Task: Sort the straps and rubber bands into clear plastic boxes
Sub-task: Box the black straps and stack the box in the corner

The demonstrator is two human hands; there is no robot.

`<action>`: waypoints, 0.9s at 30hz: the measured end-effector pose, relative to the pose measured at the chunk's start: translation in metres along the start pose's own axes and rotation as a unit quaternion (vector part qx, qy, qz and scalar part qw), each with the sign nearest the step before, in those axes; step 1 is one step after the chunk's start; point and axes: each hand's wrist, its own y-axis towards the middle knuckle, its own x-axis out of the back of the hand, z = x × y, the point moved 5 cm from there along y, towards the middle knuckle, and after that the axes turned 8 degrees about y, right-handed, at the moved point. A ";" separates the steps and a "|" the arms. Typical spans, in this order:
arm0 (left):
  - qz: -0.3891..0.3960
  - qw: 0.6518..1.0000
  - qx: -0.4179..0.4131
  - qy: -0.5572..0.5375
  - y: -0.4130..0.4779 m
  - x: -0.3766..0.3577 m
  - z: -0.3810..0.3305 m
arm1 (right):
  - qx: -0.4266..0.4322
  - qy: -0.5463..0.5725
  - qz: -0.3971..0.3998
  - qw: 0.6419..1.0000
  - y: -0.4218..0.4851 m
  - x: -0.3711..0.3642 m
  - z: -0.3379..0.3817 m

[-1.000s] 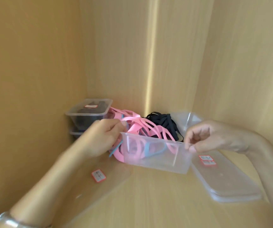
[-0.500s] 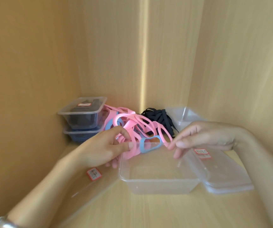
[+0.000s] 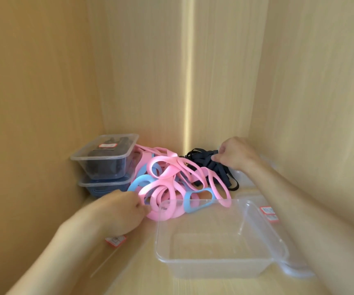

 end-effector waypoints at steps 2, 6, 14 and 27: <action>-0.004 0.999 0.032 0.041 0.004 -0.002 0.003 | 0.001 -0.072 0.029 0.997 0.000 -0.012 0.003; -0.104 0.991 0.082 0.034 0.003 0.007 0.012 | 0.019 -0.100 0.005 0.995 0.000 -0.022 0.004; -0.275 0.958 0.033 -0.068 -0.007 0.057 -0.023 | 0.076 0.411 0.015 0.908 -0.009 0.021 0.034; -0.114 0.936 -0.133 -0.305 0.088 0.069 -0.104 | 0.113 0.698 0.034 0.707 -0.030 0.062 0.063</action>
